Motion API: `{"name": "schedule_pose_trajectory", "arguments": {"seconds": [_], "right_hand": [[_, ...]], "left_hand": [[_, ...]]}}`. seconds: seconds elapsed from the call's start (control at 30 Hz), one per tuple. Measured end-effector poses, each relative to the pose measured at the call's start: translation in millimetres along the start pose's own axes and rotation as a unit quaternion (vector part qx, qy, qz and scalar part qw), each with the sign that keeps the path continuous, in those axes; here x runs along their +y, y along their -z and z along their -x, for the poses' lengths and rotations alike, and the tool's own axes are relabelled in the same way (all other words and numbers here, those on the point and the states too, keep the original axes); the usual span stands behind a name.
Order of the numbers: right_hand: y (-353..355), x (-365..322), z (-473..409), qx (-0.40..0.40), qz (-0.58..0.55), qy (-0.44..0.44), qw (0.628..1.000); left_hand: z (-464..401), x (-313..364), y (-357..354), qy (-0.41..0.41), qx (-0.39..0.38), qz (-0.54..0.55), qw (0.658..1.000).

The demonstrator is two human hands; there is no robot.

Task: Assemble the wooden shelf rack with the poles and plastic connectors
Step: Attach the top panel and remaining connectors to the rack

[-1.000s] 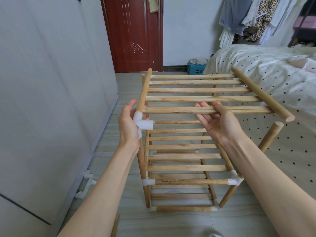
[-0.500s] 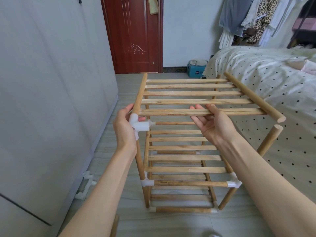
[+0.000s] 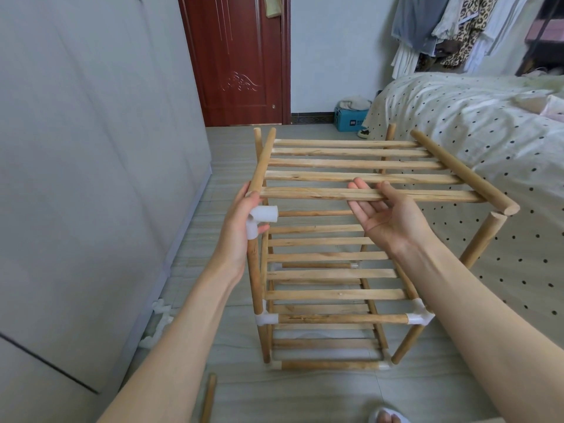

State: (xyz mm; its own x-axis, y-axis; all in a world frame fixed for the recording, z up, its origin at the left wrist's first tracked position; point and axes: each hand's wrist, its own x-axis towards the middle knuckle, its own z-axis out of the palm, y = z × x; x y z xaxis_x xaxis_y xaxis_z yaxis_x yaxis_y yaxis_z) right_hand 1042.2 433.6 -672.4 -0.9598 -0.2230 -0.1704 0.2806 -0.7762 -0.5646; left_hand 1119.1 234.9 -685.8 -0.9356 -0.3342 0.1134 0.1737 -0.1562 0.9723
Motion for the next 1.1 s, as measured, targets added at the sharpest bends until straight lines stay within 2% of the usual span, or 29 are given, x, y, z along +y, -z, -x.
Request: {"name": "schedule_pose_trajectory", "arguments": {"seconds": [0.33,0.5,0.67,0.77,0.83,0.93,1.1], "right_hand": [[0,7,-2,0.029,0.043,-0.029,0.998],[9,18,-3,0.086,0.021,-0.088,0.992],[16,32,-4,0.128,0.113,-0.179,0.969],[20,39,-1,0.147,0.258,-0.235,0.926],[25,42,0,0.141,0.420,-0.234,0.865],[28,41,4,0.141,0.593,-0.159,0.777],[31,37,7,0.093,0.689,-0.032,0.718]], "left_hand": [[13,2,-7,-0.042,-0.015,-0.033,0.998],[14,1,-10,-0.061,0.001,-0.035,0.997],[12,0,-9,-0.062,-0.001,-0.035,0.997],[11,0,-8,-0.063,0.000,-0.043,0.997],[10,0,-7,-0.062,0.000,-0.048,0.997],[9,0,-6,-0.061,-0.006,-0.053,0.997],[8,1,-5,-0.055,-0.007,-0.071,0.996]]}}
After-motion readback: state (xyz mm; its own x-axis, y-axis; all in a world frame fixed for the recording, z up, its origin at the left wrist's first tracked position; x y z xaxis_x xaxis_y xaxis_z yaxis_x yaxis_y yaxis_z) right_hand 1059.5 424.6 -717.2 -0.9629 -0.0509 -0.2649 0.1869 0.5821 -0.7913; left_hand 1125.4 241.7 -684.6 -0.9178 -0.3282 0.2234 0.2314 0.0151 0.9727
